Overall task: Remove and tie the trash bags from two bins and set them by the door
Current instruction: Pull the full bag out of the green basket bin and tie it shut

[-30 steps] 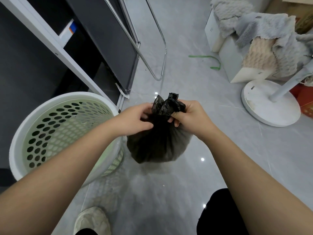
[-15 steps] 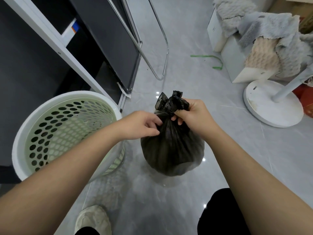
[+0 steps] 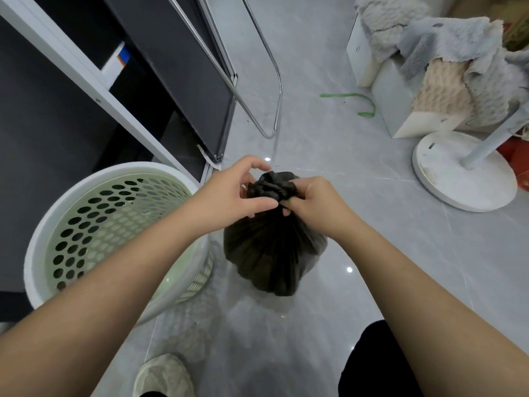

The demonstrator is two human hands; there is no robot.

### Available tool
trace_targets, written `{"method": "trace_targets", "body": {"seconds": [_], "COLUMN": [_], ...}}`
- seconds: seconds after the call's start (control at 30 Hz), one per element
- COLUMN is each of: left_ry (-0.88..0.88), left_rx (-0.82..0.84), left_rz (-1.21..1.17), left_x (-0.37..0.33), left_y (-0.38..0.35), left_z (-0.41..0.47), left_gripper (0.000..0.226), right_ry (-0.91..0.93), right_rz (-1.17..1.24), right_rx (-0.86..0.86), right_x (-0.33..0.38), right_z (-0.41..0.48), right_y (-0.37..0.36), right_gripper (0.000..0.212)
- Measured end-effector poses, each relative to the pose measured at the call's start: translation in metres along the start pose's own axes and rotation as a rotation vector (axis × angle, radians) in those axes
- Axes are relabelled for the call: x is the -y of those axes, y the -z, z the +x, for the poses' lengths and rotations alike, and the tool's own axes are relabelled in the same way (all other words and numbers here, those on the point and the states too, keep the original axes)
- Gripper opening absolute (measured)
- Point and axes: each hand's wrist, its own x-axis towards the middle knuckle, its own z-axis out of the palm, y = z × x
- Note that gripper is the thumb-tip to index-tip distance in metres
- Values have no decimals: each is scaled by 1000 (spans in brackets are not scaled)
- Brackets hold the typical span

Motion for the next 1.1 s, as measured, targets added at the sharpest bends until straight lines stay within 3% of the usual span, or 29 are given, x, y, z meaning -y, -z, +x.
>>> {"method": "trace_targets", "body": {"seconds": [0.13,0.3,0.4,0.47,0.53,0.63,0.73,0.87,1.1], "left_ry": [40,65,170,239,259,263,206,162,68], "left_rx": [-70,-49,82,119,135,113,69,0,-69], "left_rz": [-5,30,-138,-205,-166,-105,-49,-55,8], "left_x": [1,11,6,4,3,4,4,-1,5], "left_y": [-5,-1,-4,-6,-9,-8,-3,14,28], "left_z": [7,8,7,8,8,9,8,4,2], "left_gripper": [9,26,6,21,18,3,3,8,14], "right_ry": [5,-16,-20,-6,8,-20,-23,11,211], "right_rz": [-47,-27,-67,-73,-91,-53,33,47,-149], "right_rx": [52,50,90,112,122,147,207,232,287], "right_x": [3,4,5,6,7,6,-2,-9,-8], "right_z": [-1,-2,-4,-5,-6,-6,-4,-2,-1], "right_y": [-5,-2,-2,-3,-3,-4,-3,0,-1], "right_gripper": [14,13,28,33,33,30,14,13,15]}}
